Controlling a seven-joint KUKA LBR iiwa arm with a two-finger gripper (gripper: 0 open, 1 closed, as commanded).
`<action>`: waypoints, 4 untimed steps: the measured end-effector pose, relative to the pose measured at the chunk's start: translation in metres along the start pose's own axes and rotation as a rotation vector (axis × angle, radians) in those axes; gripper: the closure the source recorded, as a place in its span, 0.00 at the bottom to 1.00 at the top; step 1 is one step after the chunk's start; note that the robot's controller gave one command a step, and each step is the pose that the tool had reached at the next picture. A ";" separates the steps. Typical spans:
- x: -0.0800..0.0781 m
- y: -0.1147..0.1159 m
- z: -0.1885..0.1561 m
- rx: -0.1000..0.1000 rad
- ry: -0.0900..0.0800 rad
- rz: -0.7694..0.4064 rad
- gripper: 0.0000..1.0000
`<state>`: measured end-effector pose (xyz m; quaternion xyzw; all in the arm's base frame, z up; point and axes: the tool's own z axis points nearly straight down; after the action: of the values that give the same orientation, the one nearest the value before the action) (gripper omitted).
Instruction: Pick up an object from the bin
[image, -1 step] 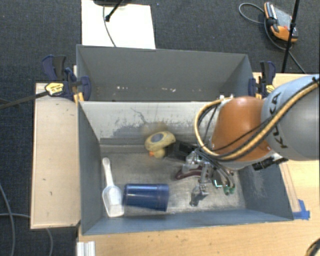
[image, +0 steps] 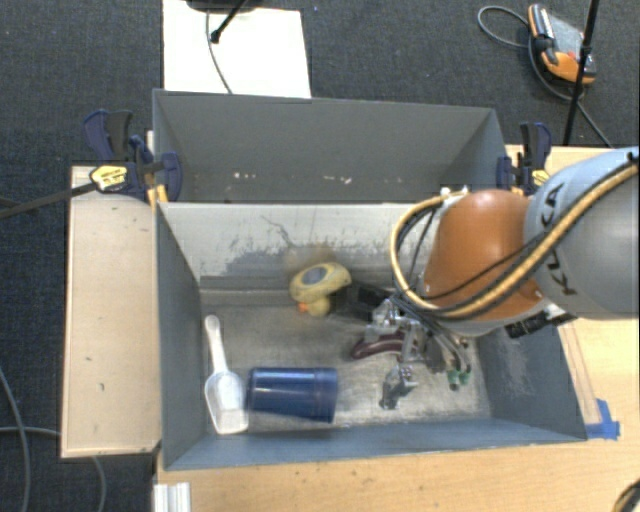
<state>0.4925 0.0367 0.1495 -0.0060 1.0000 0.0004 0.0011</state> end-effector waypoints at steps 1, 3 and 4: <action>-0.038 -0.042 0.055 -0.001 -0.006 0.079 0.00; -0.041 -0.057 0.077 -0.001 -0.005 0.115 0.00; -0.034 -0.060 0.078 -0.002 -0.004 0.214 0.00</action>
Offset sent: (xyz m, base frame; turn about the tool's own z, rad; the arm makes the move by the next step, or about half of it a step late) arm 0.0471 -0.0444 -0.0795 -0.0201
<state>0.5271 -0.0228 0.0720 0.1006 0.9949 0.0013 0.0032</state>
